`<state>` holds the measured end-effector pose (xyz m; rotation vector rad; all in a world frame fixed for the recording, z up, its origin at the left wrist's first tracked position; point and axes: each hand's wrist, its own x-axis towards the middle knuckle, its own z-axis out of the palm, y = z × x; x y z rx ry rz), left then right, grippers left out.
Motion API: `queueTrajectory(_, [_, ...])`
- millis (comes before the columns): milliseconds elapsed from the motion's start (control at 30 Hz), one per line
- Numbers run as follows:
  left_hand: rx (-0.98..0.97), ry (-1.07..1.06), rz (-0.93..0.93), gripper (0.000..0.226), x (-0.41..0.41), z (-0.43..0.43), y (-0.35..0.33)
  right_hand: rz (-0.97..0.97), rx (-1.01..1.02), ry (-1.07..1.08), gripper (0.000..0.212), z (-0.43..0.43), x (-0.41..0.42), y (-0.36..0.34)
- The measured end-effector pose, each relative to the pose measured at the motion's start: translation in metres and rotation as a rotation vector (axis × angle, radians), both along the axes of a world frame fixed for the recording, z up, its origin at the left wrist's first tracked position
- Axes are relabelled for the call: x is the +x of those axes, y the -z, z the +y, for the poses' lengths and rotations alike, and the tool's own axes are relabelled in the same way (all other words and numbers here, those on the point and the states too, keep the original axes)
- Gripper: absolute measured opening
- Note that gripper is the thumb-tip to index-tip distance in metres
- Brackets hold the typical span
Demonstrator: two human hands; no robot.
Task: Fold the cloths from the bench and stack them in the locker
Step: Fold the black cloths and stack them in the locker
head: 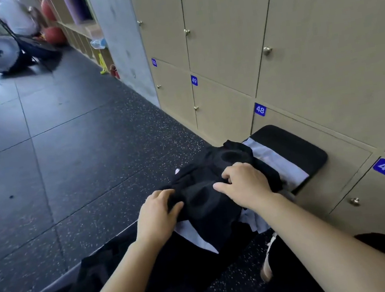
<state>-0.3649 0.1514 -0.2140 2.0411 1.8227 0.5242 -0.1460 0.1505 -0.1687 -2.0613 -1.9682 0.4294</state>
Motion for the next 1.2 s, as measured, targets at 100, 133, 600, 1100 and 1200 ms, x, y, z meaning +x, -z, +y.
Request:
queueTrajectory(100, [0.002,-0.071,-0.056,0.022,-0.001,-0.005,0.011,-0.096,-0.073,0.044,0.041,0.007,-0.008,0.01])
queueTrajectory(133, [-0.008,-0.079,-0.075,0.02,-0.001,-0.007,0.014,-0.113,-0.087,0.05,0.038,0.008,-0.011,0.012])
queueTrajectory(600, [-0.117,-0.269,-0.9,0.023,0.024,-0.01,-0.028,0.907,0.033,0.18,0.01,-0.005,-0.001,-0.024])
queueTrajectory(1100, [-0.002,0.188,-1.002,0.028,0.121,0.002,-0.178,1.061,0.534,0.27,0.009,-0.038,0.097,-0.144])
queueTrajectory(1200, [-0.003,0.265,-1.031,0.015,0.143,0.001,-0.192,1.111,0.565,0.238,0.008,-0.046,0.115,-0.161])
